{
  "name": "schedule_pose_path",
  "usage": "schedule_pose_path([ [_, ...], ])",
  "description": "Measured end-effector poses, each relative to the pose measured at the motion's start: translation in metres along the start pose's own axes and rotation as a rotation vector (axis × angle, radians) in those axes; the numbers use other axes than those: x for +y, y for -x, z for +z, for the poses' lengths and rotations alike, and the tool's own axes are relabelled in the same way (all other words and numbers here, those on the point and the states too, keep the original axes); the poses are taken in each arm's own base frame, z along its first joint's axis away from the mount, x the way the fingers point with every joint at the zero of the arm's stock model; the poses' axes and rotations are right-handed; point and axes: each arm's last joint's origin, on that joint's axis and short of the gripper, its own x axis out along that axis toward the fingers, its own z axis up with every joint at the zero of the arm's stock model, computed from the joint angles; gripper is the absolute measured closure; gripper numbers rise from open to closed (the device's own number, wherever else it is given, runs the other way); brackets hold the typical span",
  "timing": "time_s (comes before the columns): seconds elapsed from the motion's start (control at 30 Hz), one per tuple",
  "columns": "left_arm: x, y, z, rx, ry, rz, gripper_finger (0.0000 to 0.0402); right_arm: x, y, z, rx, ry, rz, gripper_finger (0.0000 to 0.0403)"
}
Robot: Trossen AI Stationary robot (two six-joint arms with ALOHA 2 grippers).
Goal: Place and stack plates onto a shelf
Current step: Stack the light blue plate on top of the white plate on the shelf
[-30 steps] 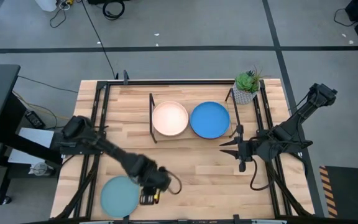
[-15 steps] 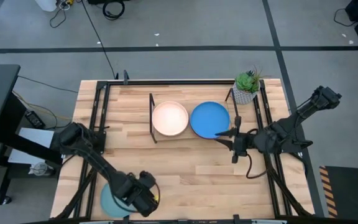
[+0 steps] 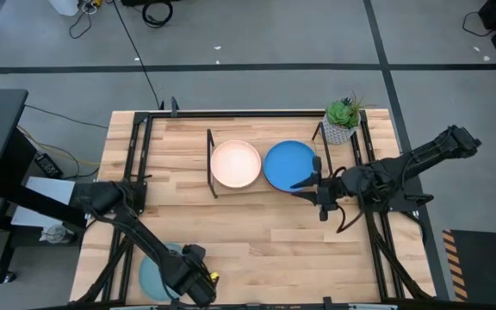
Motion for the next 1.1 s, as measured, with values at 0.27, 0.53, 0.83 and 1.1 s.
schedule_pose_path([
  [0.27,-0.001,-0.021,-0.001,0.020,-0.008,0.076,0.0261,-0.002,-0.001,-0.001,-0.027,-0.008,0.058,0.0308],
  [0.53,-0.004,-0.016,-0.003,0.051,-0.050,0.075,0.0386,-0.002,-0.001,-0.001,-0.034,-0.011,0.066,0.0308],
  [0.83,-0.052,0.071,-0.015,-0.075,-0.544,-0.305,0.0385,-0.003,-0.001,0.001,-0.050,-0.015,0.058,0.0308],
  [1.1,-0.070,0.110,0.051,-0.526,-1.018,-0.129,0.0386,-0.002,-0.001,0.001,-0.049,-0.093,0.062,0.0308],
])
